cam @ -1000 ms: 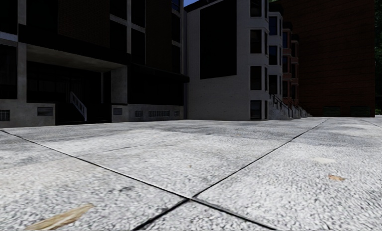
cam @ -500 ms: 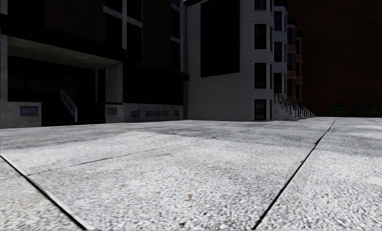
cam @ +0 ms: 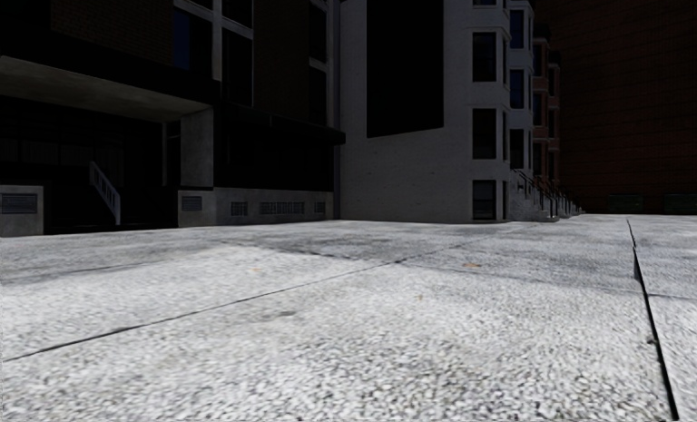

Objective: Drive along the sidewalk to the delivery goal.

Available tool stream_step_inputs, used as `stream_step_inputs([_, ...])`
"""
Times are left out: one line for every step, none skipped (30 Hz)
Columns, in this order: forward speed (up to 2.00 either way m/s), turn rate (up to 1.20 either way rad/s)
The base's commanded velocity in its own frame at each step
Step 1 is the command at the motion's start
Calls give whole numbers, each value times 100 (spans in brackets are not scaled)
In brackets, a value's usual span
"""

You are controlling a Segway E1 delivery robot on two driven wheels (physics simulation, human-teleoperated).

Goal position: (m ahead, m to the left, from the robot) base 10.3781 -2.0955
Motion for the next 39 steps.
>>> stream_step_inputs([200, 0])
stream_step_inputs([200, 0])
stream_step_inputs([200, 0])
stream_step_inputs([200, 0])
stream_step_inputs([200, 0])
stream_step_inputs([200, 0])
stream_step_inputs([200, 0])
stream_step_inputs([200, 0])
stream_step_inputs([200, 0])
stream_step_inputs([200, 0])
stream_step_inputs([200, 0])
stream_step_inputs([200, 0])
stream_step_inputs([200, 0])
stream_step_inputs([200, 0])
stream_step_inputs([200, 0])
stream_step_inputs([200, 0])
stream_step_inputs([200, 0])
stream_step_inputs([200, 0])
stream_step_inputs([200, 0])
stream_step_inputs([200, 0])
stream_step_inputs([200, 0])
stream_step_inputs([200, 0])
stream_step_inputs([200, 0])
stream_step_inputs([200, 0])
stream_step_inputs([200, 0])
stream_step_inputs([200, 0])
stream_step_inputs([200, 0])
stream_step_inputs([200, 0])
stream_step_inputs([200, 0])
stream_step_inputs([200, 0])
stream_step_inputs([200, 0])
stream_step_inputs([200, 0])
stream_step_inputs([200, 0])
stream_step_inputs([200, 0])
stream_step_inputs([200, 0])
stream_step_inputs([200, 0])
stream_step_inputs([200, 0])
stream_step_inputs([200, 0])
stream_step_inputs([200, 0])
